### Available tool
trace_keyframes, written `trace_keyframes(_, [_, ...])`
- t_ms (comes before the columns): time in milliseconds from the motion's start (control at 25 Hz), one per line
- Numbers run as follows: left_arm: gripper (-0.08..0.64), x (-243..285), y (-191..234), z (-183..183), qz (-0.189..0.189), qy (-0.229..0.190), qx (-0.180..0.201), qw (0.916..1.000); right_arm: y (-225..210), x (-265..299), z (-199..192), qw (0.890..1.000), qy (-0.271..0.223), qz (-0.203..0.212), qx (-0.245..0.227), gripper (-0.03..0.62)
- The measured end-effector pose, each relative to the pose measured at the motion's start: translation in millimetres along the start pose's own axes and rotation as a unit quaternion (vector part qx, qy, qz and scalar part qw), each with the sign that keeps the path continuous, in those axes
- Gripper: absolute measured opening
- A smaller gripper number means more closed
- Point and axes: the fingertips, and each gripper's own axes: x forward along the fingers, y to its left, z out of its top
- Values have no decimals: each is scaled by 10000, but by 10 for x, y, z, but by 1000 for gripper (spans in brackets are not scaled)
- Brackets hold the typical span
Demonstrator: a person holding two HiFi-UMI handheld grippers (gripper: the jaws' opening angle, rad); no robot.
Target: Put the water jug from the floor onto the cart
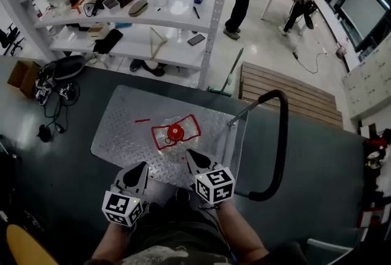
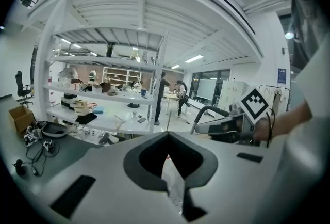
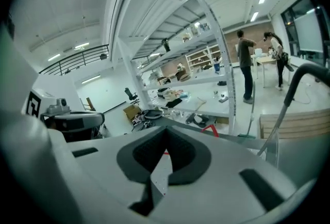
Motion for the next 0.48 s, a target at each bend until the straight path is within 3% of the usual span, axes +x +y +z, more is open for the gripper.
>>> trace_keyframes(240, [6, -388, -248, -219, -88, -120, -273, 9995, 92, -313, 11, 9981, -507, -361, -33, -9])
trace_keyframes(480, [6, -1274, -448, -630, 41, -264, -291, 9992, 717, -815, -258, 9934, -793, -630, -531, -9])
